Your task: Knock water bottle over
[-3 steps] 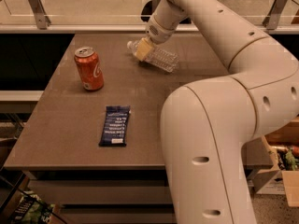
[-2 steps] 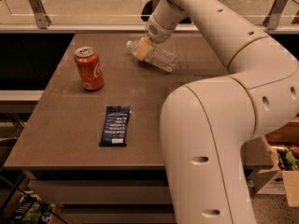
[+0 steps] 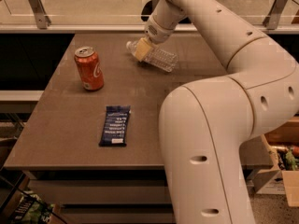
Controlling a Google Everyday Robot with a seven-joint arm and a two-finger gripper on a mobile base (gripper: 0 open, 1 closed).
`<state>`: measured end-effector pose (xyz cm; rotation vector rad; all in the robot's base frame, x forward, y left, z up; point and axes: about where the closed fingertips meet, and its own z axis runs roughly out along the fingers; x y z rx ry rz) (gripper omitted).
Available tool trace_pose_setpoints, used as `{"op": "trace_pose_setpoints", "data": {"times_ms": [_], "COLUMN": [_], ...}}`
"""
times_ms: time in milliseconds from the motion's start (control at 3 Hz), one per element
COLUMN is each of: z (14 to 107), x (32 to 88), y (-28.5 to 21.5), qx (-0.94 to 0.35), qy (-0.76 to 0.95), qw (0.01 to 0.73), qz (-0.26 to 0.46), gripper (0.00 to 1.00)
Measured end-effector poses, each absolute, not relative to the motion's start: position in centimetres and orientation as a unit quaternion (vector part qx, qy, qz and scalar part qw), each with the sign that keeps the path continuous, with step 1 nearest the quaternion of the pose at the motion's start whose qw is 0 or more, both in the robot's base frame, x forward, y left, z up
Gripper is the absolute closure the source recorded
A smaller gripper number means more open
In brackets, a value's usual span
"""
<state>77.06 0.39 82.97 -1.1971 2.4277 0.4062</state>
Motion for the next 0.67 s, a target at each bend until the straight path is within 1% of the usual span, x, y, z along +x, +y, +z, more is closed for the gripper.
{"op": "trace_pose_setpoints", "data": {"times_ms": [333,667], "z": [82.6,82.26], "x": [77.08,77.09], "y": [0.6,0.79], "qx": [-0.429,-0.43], "qy": [0.869,0.869], "qw": [0.198,0.196], "qz": [0.146,0.147], "gripper": [0.12,0.0]}}
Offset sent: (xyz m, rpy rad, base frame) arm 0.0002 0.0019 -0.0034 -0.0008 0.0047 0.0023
